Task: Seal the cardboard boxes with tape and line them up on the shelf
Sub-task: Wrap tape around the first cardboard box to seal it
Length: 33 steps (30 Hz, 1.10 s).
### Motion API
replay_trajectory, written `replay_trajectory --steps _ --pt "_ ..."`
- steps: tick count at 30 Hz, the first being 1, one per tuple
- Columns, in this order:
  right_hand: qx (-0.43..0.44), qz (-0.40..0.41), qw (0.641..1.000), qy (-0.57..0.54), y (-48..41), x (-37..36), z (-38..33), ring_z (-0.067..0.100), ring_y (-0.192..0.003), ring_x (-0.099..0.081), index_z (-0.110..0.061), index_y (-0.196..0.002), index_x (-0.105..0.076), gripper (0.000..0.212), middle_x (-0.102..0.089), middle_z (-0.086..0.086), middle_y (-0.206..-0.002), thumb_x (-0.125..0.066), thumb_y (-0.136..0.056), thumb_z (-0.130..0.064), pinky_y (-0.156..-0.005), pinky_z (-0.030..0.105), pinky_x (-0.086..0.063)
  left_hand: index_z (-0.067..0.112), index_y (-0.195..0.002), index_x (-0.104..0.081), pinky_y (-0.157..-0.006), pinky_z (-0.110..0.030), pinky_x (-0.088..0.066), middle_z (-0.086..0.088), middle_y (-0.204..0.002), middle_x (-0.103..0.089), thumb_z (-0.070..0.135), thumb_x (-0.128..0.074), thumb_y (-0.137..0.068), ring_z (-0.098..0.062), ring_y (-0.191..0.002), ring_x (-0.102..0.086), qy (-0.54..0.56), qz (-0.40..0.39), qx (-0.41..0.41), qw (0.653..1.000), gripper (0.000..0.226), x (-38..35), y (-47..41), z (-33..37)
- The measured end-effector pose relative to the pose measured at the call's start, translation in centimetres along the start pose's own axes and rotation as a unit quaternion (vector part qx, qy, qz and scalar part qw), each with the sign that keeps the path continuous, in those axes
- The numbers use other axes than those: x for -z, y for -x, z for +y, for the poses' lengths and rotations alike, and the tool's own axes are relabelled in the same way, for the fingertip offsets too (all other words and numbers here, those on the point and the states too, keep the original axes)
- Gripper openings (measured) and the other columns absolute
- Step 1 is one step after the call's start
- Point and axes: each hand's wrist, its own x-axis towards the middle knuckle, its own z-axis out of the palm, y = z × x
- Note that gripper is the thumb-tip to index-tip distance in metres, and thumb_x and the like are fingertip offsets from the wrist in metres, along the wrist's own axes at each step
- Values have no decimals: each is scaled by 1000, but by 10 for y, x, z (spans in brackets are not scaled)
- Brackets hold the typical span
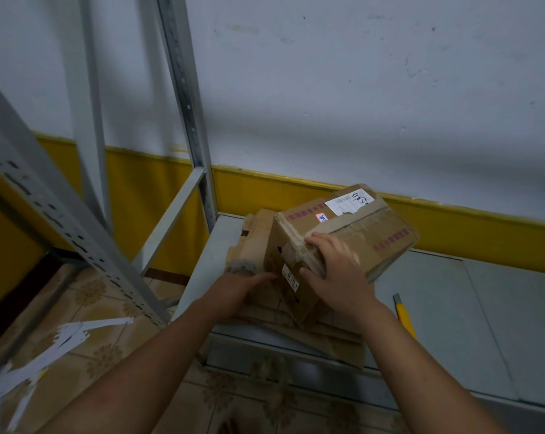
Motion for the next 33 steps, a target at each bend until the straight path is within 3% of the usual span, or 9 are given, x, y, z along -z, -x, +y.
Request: replay_trajectory --steps 11,13,15,18,20,22,26,29,33 --pt "10 3 1000 2 -1 -1 2 9 -136 -38 -36 -144 -47 60 -44 -16 -147 -71 -90 -44 -114 46 -32 64 -159 -5 -101 -41 -55 -8 -150 -60 13 -59 -102 -33 -125 -65 -13 61 29 998 94 -1 11 5" --pt "10 4 1000 4 -2 0 3 10 -136 -38 -36 -144 -47 60 -44 -16 -147 -70 -90 -44 -115 46 -33 59 -161 -14 -103 -42 -52 -6 -148 -63 13 -64 -97 -32 -124 -66 -21 73 52 996 93 2 17 4" --pt "11 5 1000 5 -1 0 3 10 -137 -39 -35 -145 -47 60 -45 -15 -147 -70 -90 -44 -114 46 -33 55 -157 -35 -90 -42 -53 -1 -138 -70 16 -73 -87 -30 -111 -70 -29 110 61 992 88 10 21 4" --pt "20 3 1000 8 -1 2 4 10 -137 -39 -32 -147 -47 60 -46 -13 -148 -69 -92 -41 -115 46 -32 42 -138 -61 -75 -38 -54 0 -116 -74 26 -69 -92 -26 -96 -70 42 217 64 973 49 39 21 5" --pt "32 -12 999 10 -4 9 7 11 -139 -39 -30 -150 -47 61 -47 -12 -150 -68 -93 -38 -118 47 -32 35 -142 -60 -83 -42 -57 0 -118 -71 31 -56 -103 -21 -104 -65 101 273 60 955 39 71 11 14" --pt "51 -48 997 17 -6 18 15 12 -142 -37 -30 -152 -46 64 -46 -11 -153 -71 -92 -35 -120 48 -31 33 -150 -53 -110 -44 -47 4 -147 -58 32 -52 -108 -16 -133 -53 135 279 33 950 42 103 -8 31" --pt "89 -112 990 0 -6 40 49 8 -151 -31 -32 -151 -49 68 -45 -11 -158 -77 -89 -25 -124 48 -27 48 -157 -38 -124 -48 -19 22 -170 -22 50 -52 -106 -10 -160 -12 113 137 -38 983 52 133 -49 71" --pt "96 -130 987 -18 -2 56 72 4 -152 -26 -33 -149 -51 71 -45 -16 -156 -76 -86 -12 -124 50 -25 42 -161 -36 -127 -39 -14 14 -170 -30 52 -60 -102 -10 -160 -13 100 85 -67 989 64 119 -65 89" --pt "60 -143 985 -71 4 58 77 1 -152 -25 -33 -148 -52 69 -45 -18 -156 -76 -85 -19 -127 49 -18 33 -158 -45 -128 -33 -17 11 -165 -41 50 -65 -100 -8 -156 -24 105 146 -50 982 64 100 -73 97"
